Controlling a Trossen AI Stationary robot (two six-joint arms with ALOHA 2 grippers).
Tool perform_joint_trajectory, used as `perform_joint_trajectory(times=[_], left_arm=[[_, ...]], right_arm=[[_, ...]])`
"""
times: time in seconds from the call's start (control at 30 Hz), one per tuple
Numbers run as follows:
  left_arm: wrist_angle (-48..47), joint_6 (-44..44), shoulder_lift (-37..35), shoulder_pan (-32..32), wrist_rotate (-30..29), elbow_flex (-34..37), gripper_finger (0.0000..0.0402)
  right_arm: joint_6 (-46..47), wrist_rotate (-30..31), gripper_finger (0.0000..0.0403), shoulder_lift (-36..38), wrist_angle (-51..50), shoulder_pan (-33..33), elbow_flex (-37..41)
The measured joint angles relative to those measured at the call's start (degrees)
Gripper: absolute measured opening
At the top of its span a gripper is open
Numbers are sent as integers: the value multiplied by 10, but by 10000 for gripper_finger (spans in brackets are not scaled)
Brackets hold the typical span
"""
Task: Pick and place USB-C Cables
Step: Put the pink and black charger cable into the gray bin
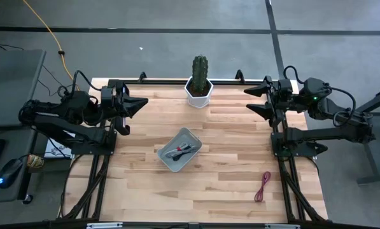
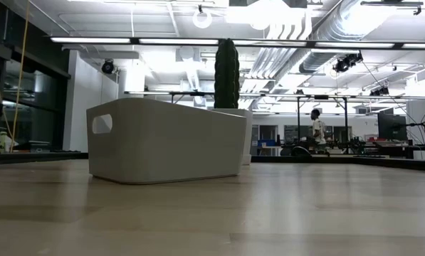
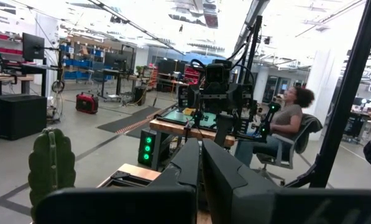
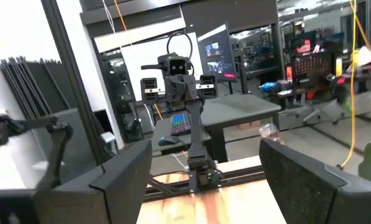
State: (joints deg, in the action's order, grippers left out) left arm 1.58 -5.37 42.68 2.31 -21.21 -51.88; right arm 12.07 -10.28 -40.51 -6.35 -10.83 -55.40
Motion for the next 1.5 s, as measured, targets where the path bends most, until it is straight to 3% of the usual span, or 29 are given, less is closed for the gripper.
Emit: perform_joint_trajectory(times=[0.3,0.5,0.7,0.83,1.13,1.33,1.5], left_arm=[[0,0,0,0,0,0,0],[0,0,0,0,0,0,0],[0,0,0,0,0,0,0],[0,0,0,0,0,0,0],[0,0,0,0,0,0,0],[0,0,0,0,0,0,0],[0,17,0,0,0,0,0]], right_arm=[[183,-75,288,0,-45,0,0],[376,-144,288,0,-222,22,0],[567,-148,288,0,-474,129,0],[705,-120,288,-1,-571,218,0],[959,-32,288,-73,-613,396,0],[1024,-39,288,-182,-628,490,0],[1048,-60,288,-268,-622,531,0]])
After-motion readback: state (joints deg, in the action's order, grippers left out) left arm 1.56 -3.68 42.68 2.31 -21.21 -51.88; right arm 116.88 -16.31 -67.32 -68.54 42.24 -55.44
